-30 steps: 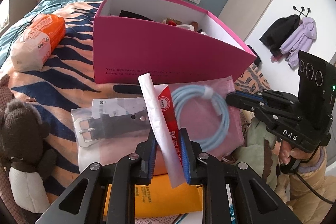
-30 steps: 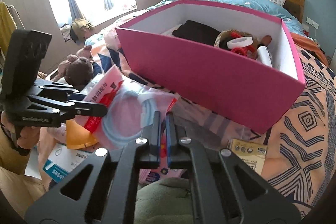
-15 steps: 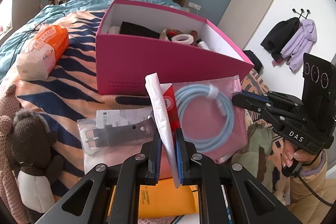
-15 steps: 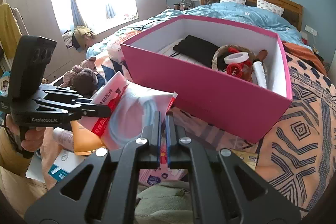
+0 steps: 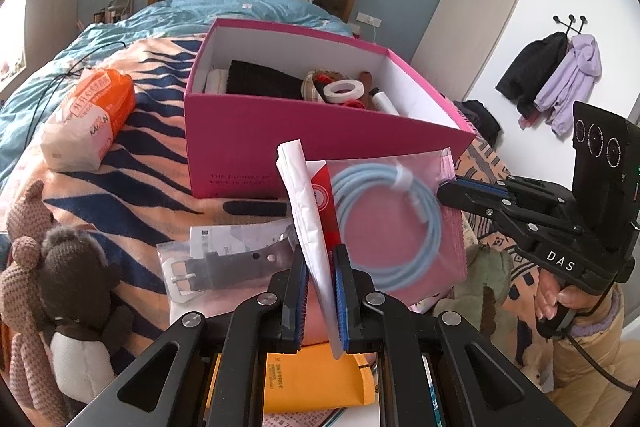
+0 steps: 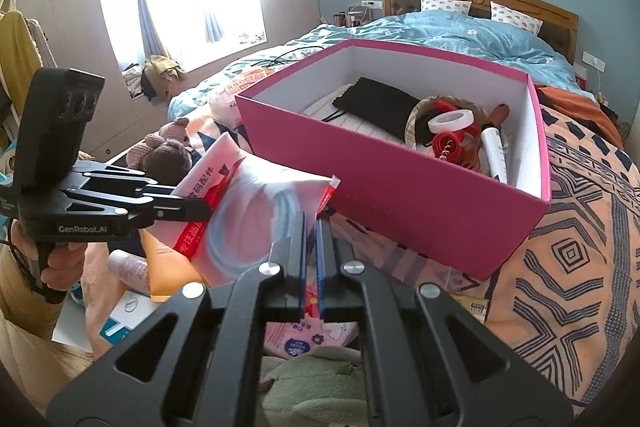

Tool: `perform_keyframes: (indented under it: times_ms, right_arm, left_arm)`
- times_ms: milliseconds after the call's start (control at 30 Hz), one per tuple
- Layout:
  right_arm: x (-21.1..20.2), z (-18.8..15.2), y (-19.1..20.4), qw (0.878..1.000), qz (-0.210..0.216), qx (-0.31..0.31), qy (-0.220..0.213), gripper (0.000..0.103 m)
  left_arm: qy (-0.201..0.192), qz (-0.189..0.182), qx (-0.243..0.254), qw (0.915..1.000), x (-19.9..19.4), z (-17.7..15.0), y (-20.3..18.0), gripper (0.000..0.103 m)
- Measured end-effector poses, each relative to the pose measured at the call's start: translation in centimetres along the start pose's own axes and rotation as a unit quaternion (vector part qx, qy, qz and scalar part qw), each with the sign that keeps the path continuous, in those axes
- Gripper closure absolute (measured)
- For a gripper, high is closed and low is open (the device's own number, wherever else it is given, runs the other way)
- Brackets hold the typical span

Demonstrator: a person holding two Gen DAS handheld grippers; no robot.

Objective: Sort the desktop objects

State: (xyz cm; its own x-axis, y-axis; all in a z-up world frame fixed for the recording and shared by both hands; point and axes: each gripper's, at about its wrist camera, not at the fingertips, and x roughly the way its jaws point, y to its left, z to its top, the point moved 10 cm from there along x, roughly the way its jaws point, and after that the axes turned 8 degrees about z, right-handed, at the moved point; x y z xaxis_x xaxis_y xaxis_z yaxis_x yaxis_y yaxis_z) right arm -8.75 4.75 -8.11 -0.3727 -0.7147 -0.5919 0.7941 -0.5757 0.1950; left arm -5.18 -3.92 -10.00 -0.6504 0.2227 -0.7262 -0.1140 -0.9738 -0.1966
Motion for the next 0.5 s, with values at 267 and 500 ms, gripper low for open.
perform_keyframes:
  times_ms: [267, 500]
  right_arm:
    - [-0.3, 0.8, 0.2, 1.0, 0.001, -0.002, -0.008, 0.098]
    - [-0.6, 1.8, 0.5, 1.0, 0.0, -0.01, -0.014, 0.098]
  left_arm:
    - [-0.013, -0.001, 0.004, 0.9999, -0.8, 0.7, -0.2, 0.092]
    - [-0.024, 0.0, 0.007, 0.9997, -1.5, 1.5, -0.3, 0.092]
